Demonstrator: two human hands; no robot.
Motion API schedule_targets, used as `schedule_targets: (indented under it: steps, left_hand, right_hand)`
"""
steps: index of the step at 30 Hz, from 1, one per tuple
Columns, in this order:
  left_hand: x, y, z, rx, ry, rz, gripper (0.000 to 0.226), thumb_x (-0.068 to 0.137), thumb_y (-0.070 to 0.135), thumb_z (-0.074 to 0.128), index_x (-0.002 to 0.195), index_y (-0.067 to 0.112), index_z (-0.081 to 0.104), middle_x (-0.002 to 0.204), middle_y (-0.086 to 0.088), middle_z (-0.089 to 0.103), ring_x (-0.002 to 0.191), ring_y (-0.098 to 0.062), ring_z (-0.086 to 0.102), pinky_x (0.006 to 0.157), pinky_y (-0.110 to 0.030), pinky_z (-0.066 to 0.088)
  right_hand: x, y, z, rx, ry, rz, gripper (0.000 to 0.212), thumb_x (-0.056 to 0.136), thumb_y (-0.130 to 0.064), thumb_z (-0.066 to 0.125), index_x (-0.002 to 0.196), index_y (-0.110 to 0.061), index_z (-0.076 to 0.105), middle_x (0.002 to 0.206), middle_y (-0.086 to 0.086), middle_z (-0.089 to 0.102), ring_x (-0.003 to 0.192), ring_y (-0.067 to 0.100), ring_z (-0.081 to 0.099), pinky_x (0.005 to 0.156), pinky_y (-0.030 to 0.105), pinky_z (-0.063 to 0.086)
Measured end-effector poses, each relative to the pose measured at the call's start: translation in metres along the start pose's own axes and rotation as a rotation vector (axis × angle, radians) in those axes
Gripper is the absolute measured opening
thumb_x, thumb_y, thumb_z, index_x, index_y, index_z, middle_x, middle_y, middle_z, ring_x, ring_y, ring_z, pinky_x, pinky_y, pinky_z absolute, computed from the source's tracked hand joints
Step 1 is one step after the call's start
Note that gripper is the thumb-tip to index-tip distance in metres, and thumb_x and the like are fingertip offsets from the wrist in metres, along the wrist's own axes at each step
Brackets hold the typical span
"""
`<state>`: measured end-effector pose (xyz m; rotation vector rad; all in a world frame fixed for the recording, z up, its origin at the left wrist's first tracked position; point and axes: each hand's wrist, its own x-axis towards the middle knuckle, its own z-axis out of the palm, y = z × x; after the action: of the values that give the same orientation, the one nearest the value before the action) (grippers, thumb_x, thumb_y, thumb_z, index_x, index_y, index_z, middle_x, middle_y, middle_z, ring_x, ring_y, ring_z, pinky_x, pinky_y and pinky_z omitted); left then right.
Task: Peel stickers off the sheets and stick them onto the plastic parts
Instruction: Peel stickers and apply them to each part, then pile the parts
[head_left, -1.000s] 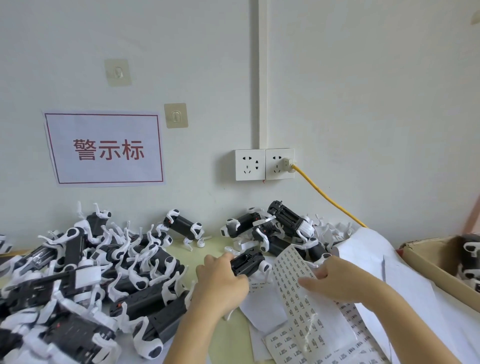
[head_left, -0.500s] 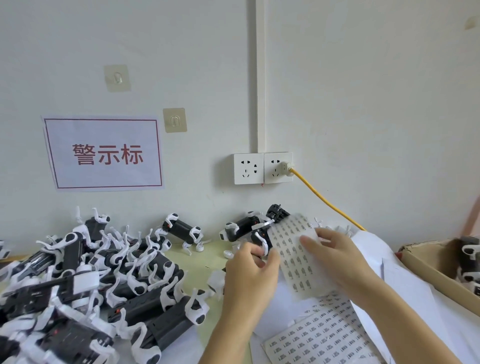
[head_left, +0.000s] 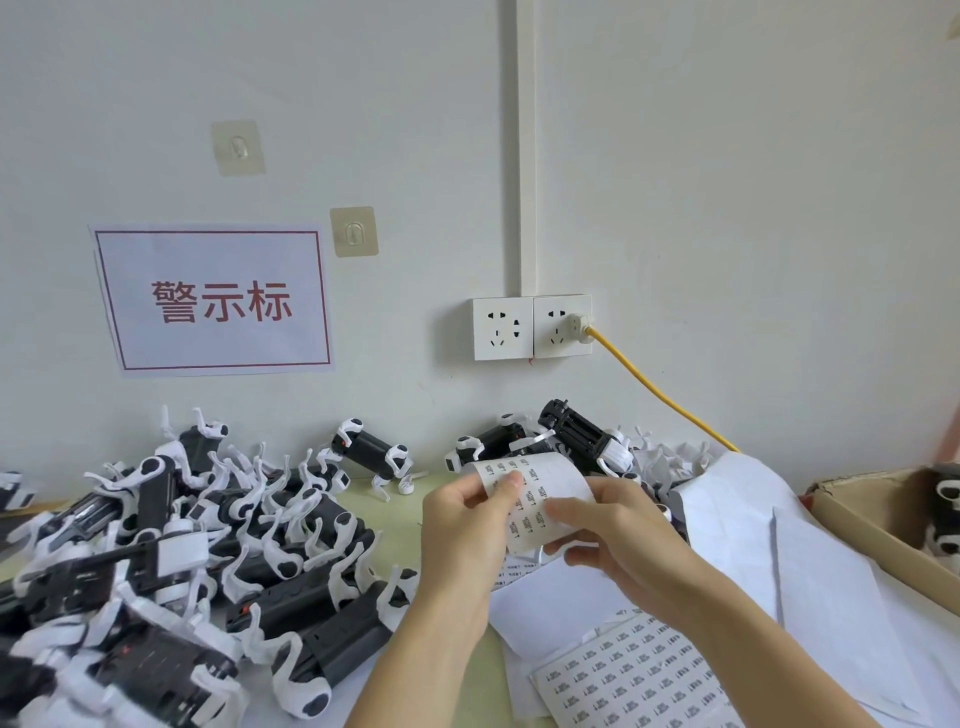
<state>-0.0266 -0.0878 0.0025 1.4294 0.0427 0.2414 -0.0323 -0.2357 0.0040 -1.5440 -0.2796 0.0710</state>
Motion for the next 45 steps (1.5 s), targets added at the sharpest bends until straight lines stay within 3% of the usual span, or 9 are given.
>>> schedule_targets:
  steps: [6, 11, 14, 17, 22, 30, 36, 41, 45]
  left_hand:
    - [0.003, -0.002, -0.002, 0.014, 0.019, 0.010, 0.014, 0.092, 0.020, 0.070, 0.081, 0.015, 0.078, 0.074, -0.007, 0.076, 0.068, -0.023, 0.073, 0.063, -0.038, 0.059]
    - [0.000, -0.003, -0.003, 0.226, 0.134, 0.165, 0.027, 0.085, 0.037, 0.077, 0.084, 0.014, 0.064, 0.070, -0.009, 0.068, 0.051, -0.009, 0.059, 0.050, -0.020, 0.043]
    - [-0.005, 0.001, -0.003, 0.415, 0.228, 0.385, 0.021, 0.085, 0.026, 0.077, 0.084, 0.019, 0.057, 0.076, 0.000, 0.060, 0.066, -0.005, 0.058, 0.057, -0.010, 0.041]
    - [-0.009, 0.003, 0.001, 0.634, 0.091, 0.579, 0.007, 0.088, 0.015, 0.071, 0.083, 0.020, 0.068, 0.088, 0.006, 0.060, 0.082, -0.003, 0.054, 0.067, -0.007, 0.039]
    - [-0.012, -0.002, 0.006, 0.892, 0.008, 0.701, 0.012, 0.096, 0.028, 0.063, 0.094, 0.023, 0.074, 0.093, 0.011, 0.064, 0.099, -0.010, 0.050, 0.080, -0.027, 0.047]
    - [-0.010, 0.000, -0.001, 0.994, -0.007, 0.611, 0.014, 0.096, 0.029, 0.063, 0.092, 0.026, 0.077, 0.091, 0.007, 0.060, 0.086, -0.013, 0.054, 0.062, -0.023, 0.036]
    - [-0.010, -0.002, -0.001, 1.043, -0.017, 0.572, 0.016, 0.095, 0.027, 0.061, 0.086, 0.021, 0.073, 0.090, 0.007, 0.066, 0.081, -0.016, 0.060, 0.064, -0.029, 0.048]
    - [-0.009, -0.002, 0.000, 1.109, -0.026, 0.556, 0.028, 0.095, 0.028, 0.059, 0.068, 0.019, 0.059, 0.075, 0.005, 0.058, 0.063, -0.017, 0.049, 0.045, -0.019, 0.026]
    - [-0.011, 0.001, 0.001, 1.117, -0.013, 0.559, 0.023, 0.094, 0.029, 0.057, 0.073, 0.020, 0.063, 0.082, 0.005, 0.060, 0.067, -0.016, 0.051, 0.051, -0.022, 0.033]
  right_hand:
    - [0.000, -0.001, 0.000, 0.047, 0.013, 0.003, 0.020, 0.094, -0.006, 0.062, 0.082, -0.009, 0.078, 0.090, 0.018, 0.075, 0.069, 0.020, 0.064, 0.058, 0.022, 0.048]
    - [0.002, 0.000, 0.002, -0.016, 0.137, -0.012, 0.015, 0.095, -0.008, 0.062, 0.086, -0.003, 0.073, 0.084, 0.015, 0.076, 0.066, 0.016, 0.064, 0.056, 0.021, 0.048]
    - [0.003, 0.001, 0.004, -0.058, 0.211, -0.017, 0.016, 0.094, -0.010, 0.063, 0.085, -0.004, 0.075, 0.082, 0.013, 0.076, 0.065, 0.014, 0.065, 0.056, 0.022, 0.048]
    - [0.005, 0.003, 0.005, -0.111, 0.262, -0.021, 0.016, 0.092, -0.013, 0.065, 0.081, -0.008, 0.075, 0.078, 0.007, 0.076, 0.066, 0.010, 0.068, 0.059, 0.021, 0.047]
    - [0.007, 0.006, 0.007, -0.177, 0.298, -0.007, 0.021, 0.089, -0.020, 0.067, 0.071, -0.011, 0.073, 0.076, 0.004, 0.076, 0.072, 0.010, 0.071, 0.062, 0.022, 0.047]
    - [0.003, 0.006, 0.004, -0.310, 0.218, 0.015, 0.022, 0.093, -0.018, 0.067, 0.075, -0.012, 0.079, 0.078, 0.003, 0.077, 0.074, 0.010, 0.069, 0.065, 0.022, 0.047]
    - [-0.001, 0.004, 0.006, -0.470, 0.199, -0.024, 0.032, 0.093, -0.015, 0.064, 0.069, -0.029, 0.078, 0.073, -0.003, 0.076, 0.069, 0.006, 0.068, 0.067, 0.022, 0.050]
    - [-0.002, 0.002, 0.008, -0.509, 0.200, -0.048, 0.039, 0.094, -0.015, 0.064, 0.063, -0.034, 0.077, 0.068, -0.009, 0.074, 0.067, 0.000, 0.068, 0.058, 0.011, 0.045]
    - [-0.002, 0.002, 0.009, -0.524, 0.209, -0.036, 0.035, 0.092, -0.017, 0.066, 0.061, -0.029, 0.076, 0.068, -0.004, 0.074, 0.067, 0.005, 0.068, 0.064, 0.020, 0.049]
